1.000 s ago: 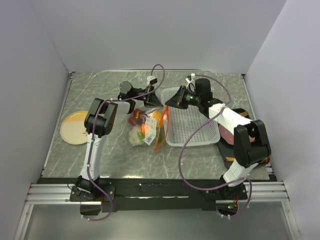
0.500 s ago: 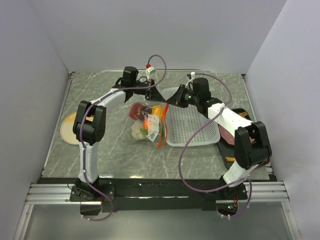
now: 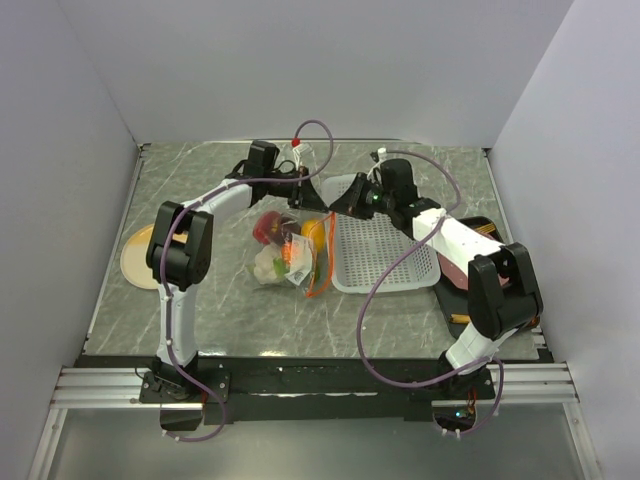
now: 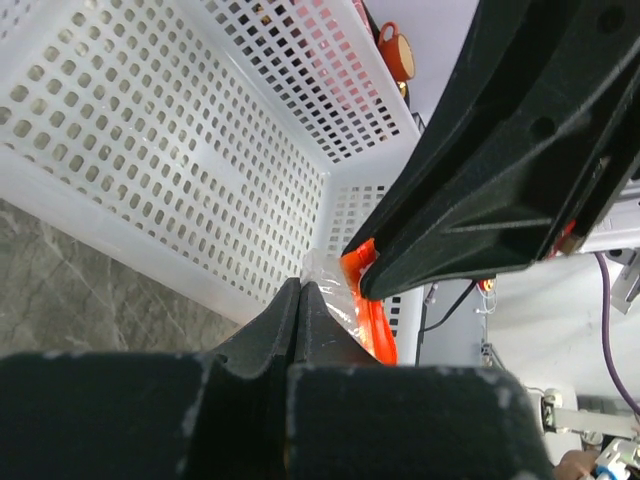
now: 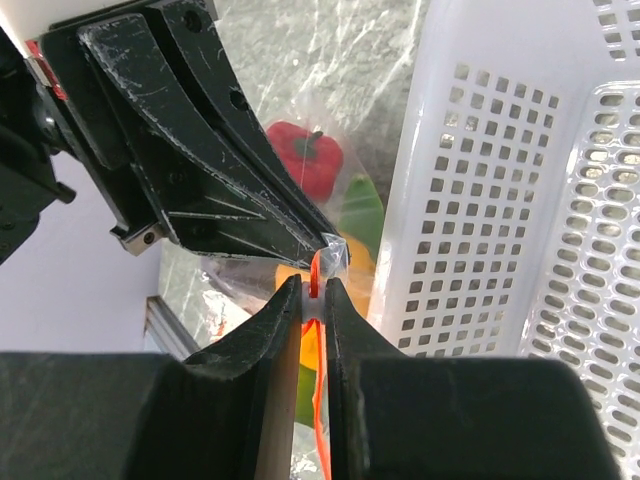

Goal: Place the food in the zip-top bag and seal the zipper
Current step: Zip the zipper food storage bag at the center of the board.

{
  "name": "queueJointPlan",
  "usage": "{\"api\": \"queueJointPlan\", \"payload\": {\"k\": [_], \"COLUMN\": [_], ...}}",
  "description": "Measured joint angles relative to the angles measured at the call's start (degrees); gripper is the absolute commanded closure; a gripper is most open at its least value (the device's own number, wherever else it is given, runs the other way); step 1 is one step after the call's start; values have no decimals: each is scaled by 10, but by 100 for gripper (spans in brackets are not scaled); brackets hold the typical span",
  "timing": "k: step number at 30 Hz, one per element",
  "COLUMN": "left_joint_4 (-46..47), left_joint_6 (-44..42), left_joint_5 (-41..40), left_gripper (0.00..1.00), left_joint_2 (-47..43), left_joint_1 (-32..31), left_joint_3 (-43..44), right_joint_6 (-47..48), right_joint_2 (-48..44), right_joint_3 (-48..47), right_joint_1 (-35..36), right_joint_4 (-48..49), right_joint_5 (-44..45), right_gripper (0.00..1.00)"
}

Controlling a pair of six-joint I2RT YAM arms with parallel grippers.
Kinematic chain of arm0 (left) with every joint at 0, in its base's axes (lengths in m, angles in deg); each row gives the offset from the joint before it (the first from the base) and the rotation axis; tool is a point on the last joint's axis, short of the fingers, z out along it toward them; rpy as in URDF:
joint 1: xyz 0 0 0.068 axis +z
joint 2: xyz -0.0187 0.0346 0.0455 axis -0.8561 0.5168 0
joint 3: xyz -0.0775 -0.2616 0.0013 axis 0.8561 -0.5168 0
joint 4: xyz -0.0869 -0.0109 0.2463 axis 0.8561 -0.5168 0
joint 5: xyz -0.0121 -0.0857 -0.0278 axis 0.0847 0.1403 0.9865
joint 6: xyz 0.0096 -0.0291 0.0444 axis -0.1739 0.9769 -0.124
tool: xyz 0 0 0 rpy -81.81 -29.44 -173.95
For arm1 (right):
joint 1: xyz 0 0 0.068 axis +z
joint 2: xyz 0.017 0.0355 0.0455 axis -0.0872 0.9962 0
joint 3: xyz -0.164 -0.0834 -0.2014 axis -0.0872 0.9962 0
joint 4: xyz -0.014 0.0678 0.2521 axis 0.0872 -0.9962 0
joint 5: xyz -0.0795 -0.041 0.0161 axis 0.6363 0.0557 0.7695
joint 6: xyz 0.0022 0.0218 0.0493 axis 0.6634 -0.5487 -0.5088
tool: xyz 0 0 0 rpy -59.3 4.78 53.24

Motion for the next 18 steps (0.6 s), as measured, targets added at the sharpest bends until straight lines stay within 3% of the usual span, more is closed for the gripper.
{"api": "queueJointPlan", "payload": {"k": [18], "left_joint_4": [30], "left_joint_6": [50], "left_joint_5": [-19], "left_gripper": [99], "left_joint_2": [-16], "left_joint_1": [16], "left_joint_3": [-25], "right_joint_6": [-1], "right_joint_2": [-19], "right_joint_3": [6], "right_joint_1": [51], "right_joint_4": [-21], "right_joint_5": [120], "right_gripper": [85]}}
